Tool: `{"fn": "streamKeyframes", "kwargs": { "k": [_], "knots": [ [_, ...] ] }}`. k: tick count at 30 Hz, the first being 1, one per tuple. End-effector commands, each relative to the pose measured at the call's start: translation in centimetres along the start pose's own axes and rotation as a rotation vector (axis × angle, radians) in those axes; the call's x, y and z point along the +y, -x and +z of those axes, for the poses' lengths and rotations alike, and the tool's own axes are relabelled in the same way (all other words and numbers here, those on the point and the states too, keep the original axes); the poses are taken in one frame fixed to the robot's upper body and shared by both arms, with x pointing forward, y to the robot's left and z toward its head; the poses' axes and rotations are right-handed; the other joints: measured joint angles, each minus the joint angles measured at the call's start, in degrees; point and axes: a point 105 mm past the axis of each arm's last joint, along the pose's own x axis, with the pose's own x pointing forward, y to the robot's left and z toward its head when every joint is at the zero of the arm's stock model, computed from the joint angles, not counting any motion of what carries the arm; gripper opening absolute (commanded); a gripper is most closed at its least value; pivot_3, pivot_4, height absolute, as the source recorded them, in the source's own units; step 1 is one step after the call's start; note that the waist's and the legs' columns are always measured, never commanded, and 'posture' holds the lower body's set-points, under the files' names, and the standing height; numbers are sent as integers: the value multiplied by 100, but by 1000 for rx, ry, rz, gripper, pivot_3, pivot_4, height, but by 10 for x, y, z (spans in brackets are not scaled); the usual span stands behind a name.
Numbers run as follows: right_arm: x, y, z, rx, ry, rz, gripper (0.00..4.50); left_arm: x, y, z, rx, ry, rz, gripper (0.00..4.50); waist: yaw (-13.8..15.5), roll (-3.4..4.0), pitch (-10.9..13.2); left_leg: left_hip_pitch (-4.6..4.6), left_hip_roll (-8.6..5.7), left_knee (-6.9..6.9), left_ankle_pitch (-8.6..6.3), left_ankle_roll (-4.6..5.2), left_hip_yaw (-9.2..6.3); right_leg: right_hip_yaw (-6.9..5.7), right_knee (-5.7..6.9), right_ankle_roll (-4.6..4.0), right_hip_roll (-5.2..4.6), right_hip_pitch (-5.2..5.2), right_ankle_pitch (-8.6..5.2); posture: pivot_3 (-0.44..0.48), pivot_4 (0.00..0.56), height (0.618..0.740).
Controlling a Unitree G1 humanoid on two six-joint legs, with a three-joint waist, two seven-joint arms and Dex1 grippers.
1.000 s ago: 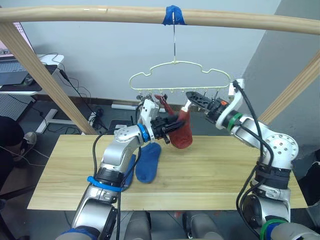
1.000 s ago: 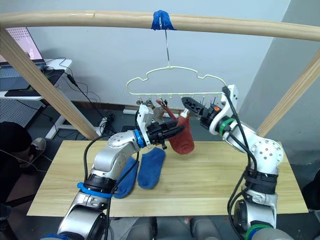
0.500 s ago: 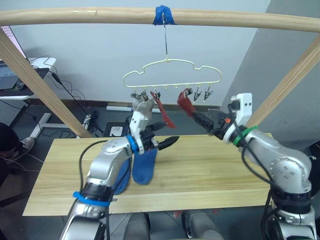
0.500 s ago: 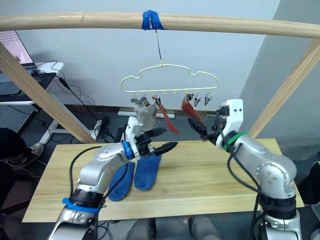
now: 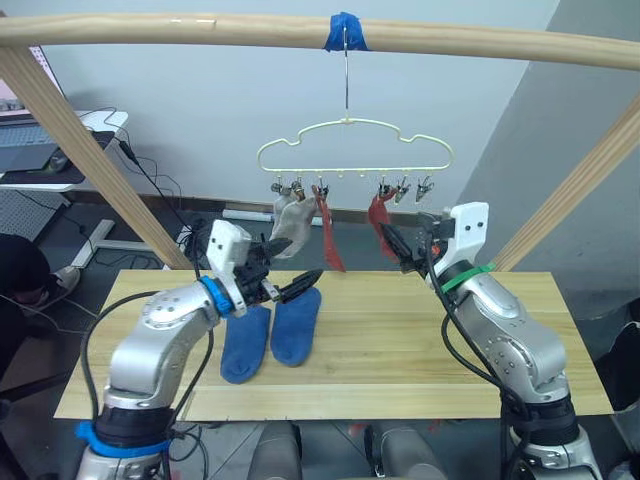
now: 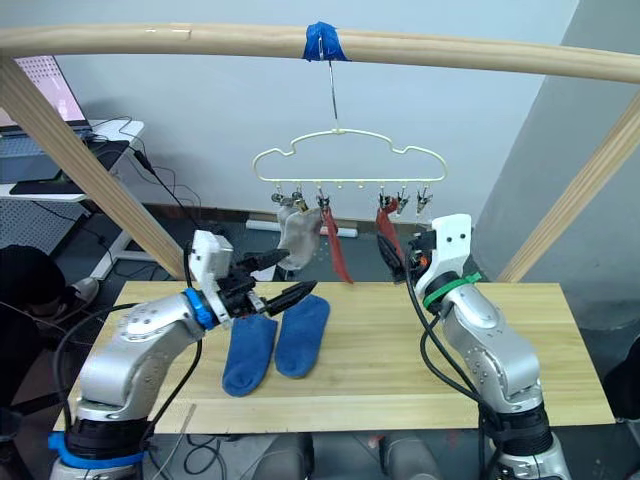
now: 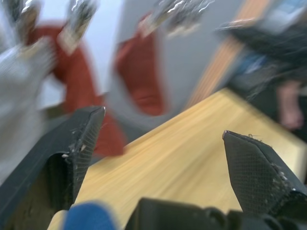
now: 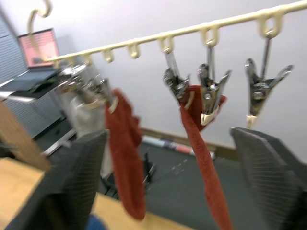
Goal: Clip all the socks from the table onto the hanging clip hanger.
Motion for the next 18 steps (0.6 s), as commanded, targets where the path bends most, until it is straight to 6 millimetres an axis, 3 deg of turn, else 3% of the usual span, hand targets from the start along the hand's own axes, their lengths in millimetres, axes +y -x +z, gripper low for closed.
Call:
{"fn": "streamKeyframes", "kwargs": {
  "k": [1, 5, 15, 18],
  "knots": [
    [0, -7, 13, -80, 74, -22, 3295, -16, 7, 21, -76, -33, -90, 4500, 28, 0, 0, 0, -1, 1, 0, 0, 2, 2, -1, 0, -1, 1, 0, 62, 146, 740],
    [2, -15, 10, -99, 93, -29, 3295, -22, 6, 26, -98, -29, -120, 4500, 92, 0, 0, 3, -2, 2, 0, 1, 2, 2, 1, -1, -2, 2, 1, 71, 147, 740],
    [-18, -25, 14, -142, 136, -152, 3295, -24, 2, 29, -119, -55, -102, 4500, 132, 0, 0, 3, -3, 2, 0, 0, 0, 1, 3, -3, -2, 3, 2, 80, 148, 740],
    [-20, -27, 13, -143, 141, -160, 2693, -24, 1, 30, -121, -62, -100, 4500, 138, 0, 0, 3, -3, 2, 0, 0, 1, 2, 2, -4, -2, 3, 2, 82, 149, 740]
  ]
}}
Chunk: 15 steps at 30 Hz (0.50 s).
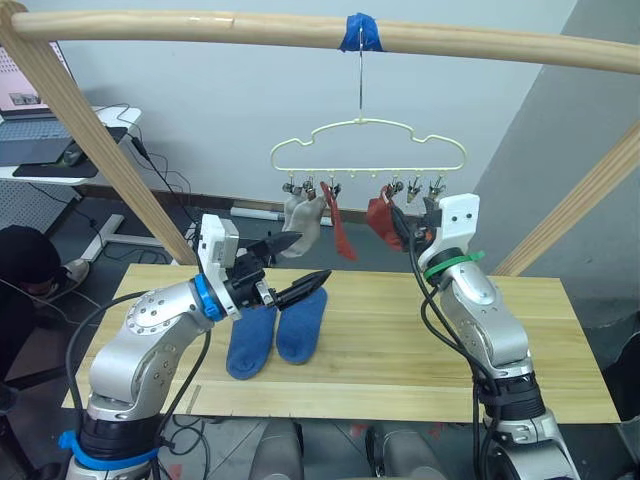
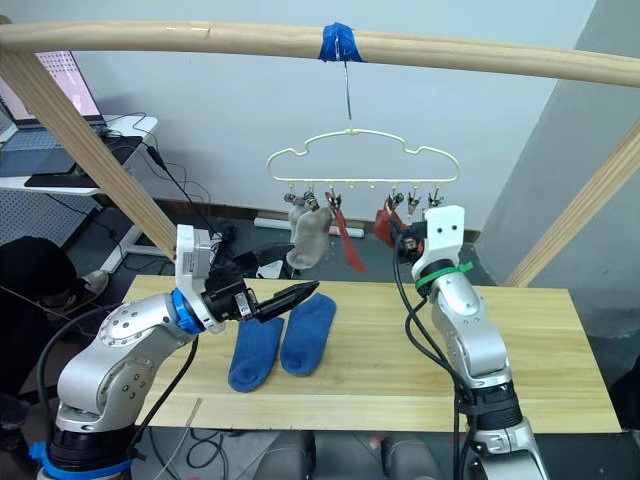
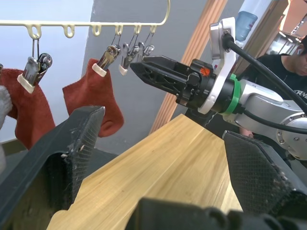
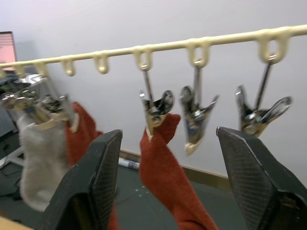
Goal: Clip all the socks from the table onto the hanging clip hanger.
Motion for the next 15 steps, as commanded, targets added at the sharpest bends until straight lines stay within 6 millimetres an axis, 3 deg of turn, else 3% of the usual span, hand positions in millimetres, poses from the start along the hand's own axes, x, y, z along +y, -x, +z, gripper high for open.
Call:
{"fn": "streamKeyframes", "kwargs": {
  "k": [1, 15],
  "knots": [
    [-2, -4, 15, -63, 14, -13, 2402, -5, -2, 12, -35, -55, -13, 4500, 3, 0, 0, 0, 0, 0, 0, 0, 0, 0, 0, 0, 0, 0, 0, 82, 149, 740],
    [-7, -15, 19, -87, 26, -53, 2402, -1, -3, 13, -38, -71, 5, 4500, 20, 0, 0, 1, 0, 1, 0, 0, 0, -1, 6, -2, 0, 0, 1, 92, 144, 740]
  ]
}}
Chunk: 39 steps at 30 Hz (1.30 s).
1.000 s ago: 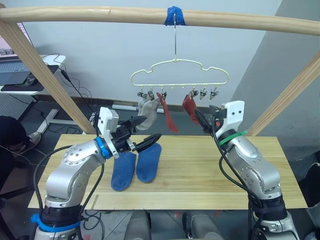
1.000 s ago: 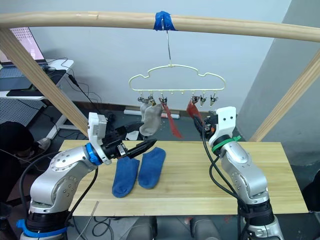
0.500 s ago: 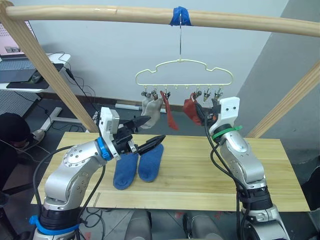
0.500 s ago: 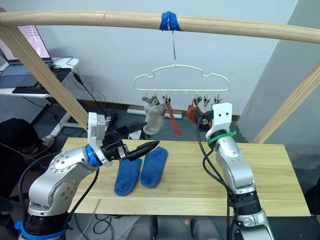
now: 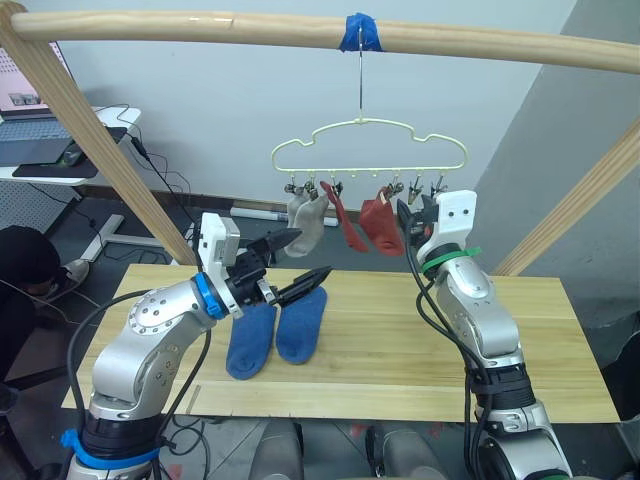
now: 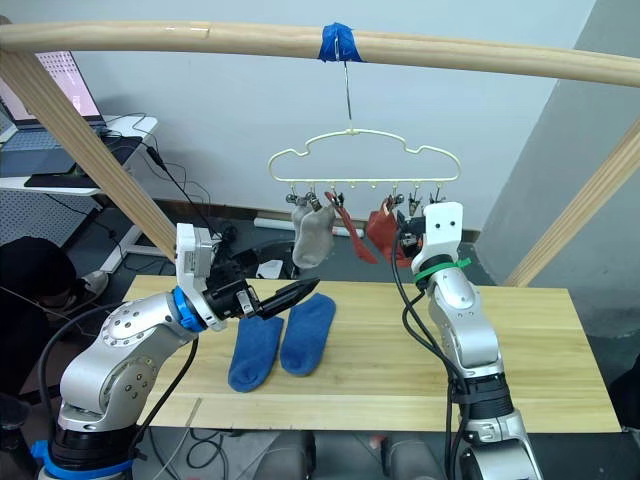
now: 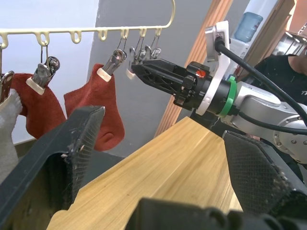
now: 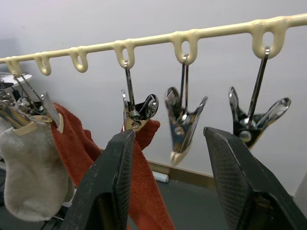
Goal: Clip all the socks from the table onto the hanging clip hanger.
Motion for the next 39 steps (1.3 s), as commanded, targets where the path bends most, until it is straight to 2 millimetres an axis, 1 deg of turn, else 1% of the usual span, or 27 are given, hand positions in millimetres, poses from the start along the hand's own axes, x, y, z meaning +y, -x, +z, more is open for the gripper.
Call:
{"fn": "streamKeyframes", "kwargs": {
  "k": [1, 5, 19, 25, 29, 39],
  "knots": [
    [-3, -4, 20, -82, 13, -17, 2402, -2, -2, 12, -32, -54, -12, 4500, 5, 0, 0, 0, 0, 1, 0, 0, 0, 0, 0, -1, 0, 0, 0, 92, 144, 740],
    [-3, -7, 20, -82, 24, -26, 2402, -2, -2, 12, -31, -61, -7, 4500, 8, 0, 0, 0, 0, 1, 0, 0, 0, 0, 0, -1, 0, 0, 0, 98, 142, 740],
    [-15, -16, 17, -51, 55, -115, 2402, -4, -5, 12, -35, -65, -2, 4500, 46, 0, -1, 1, 0, 3, 1, -1, 0, 0, 7, -2, 0, 0, 1, 106, 140, 740],
    [-7, -20, 19, -56, -14, -97, 2402, -5, -5, 12, -36, -66, 0, 4500, 87, 1, -1, 3, 0, 4, 1, -1, -1, -2, 15, -2, 0, -1, 1, 112, 138, 740],
    [-5, -19, 18, -50, -15, -92, 2402, -6, -4, 11, -34, -64, 2, 4500, 111, 1, -1, 3, 0, 6, 1, -1, 0, 0, 16, -2, 0, -1, 1, 117, 137, 740],
    [-5, -6, 18, -51, 34, -21, 2402, -7, -3, 8, -30, -58, 3, 4500, 115, 1, -1, 4, 0, 13, 1, -1, -1, -1, 26, -2, 0, -1, 1, 112, 139, 740]
  ]
}}
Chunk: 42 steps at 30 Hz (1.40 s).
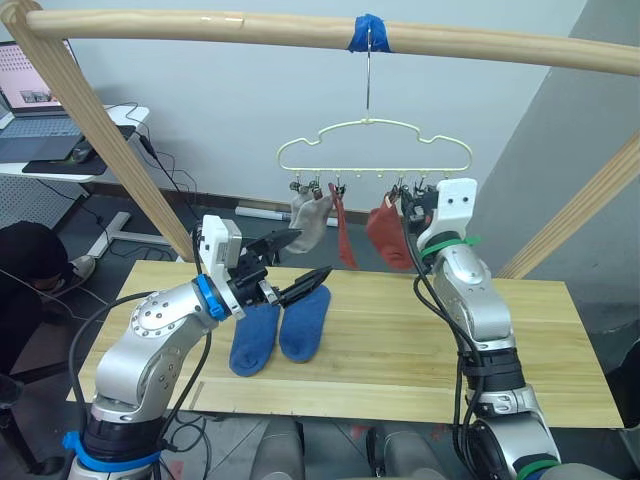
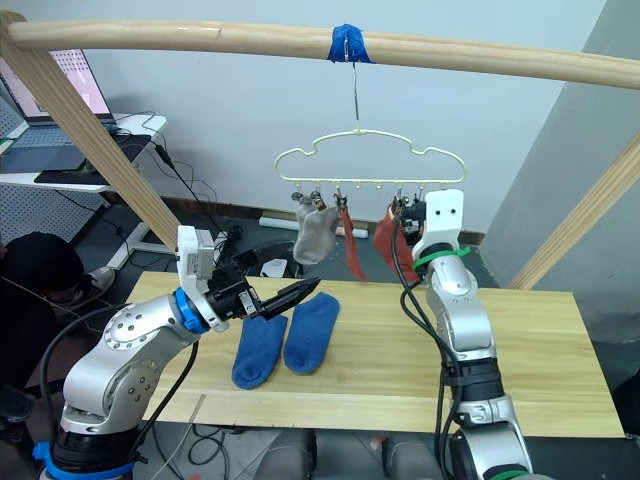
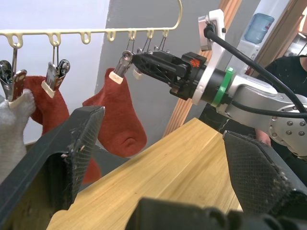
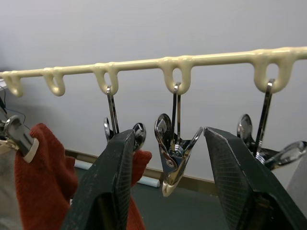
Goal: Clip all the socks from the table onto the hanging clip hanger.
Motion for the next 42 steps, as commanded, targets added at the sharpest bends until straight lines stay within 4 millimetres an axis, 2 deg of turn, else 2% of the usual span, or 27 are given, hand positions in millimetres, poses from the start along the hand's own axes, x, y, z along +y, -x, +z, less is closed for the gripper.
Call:
{"fn": "streamKeyframes", "kwargs": {
  "k": [1, 11, 20, 29, 42],
  "knots": [
    [1, 4, 16, -56, 15, 22, 2402, -7, -3, 10, -32, -45, -23, 4500, -2, 0, 0, 0, 0, 0, 0, 0, 0, 0, 1, 0, 0, 0, 0, 112, 139, 740],
    [-3, 6, 10, -20, 24, -11, 2402, -7, -4, 9, -32, -46, -30, 4500, -3, 0, 0, 2, 0, 6, 1, 0, 0, 1, 9, 0, 1, 0, 0, 102, 142, 740],
    [-6, -7, 14, -20, -42, -66, 2402, -6, -5, 10, -37, -47, -27, 4500, -6, 0, 0, 3, 0, 9, 1, 0, 0, 1, 16, 0, 1, -1, 0, 109, 144, 740],
    [2, -18, 18, -29, -84, -65, 2402, -8, -4, 8, -34, -46, -15, 4500, -4, 0, 0, 2, 0, 22, 1, 0, 0, 2, 29, 0, 1, -2, 0, 128, 144, 740],
    [1, -3, 11, -14, -25, 0, 2402, -8, -1, 7, -30, -45, -4, 4500, -4, 1, 0, 2, -1, 59, 0, 1, 0, 5, 53, 0, 3, -1, -1, 126, 150, 740]
  ]
}}
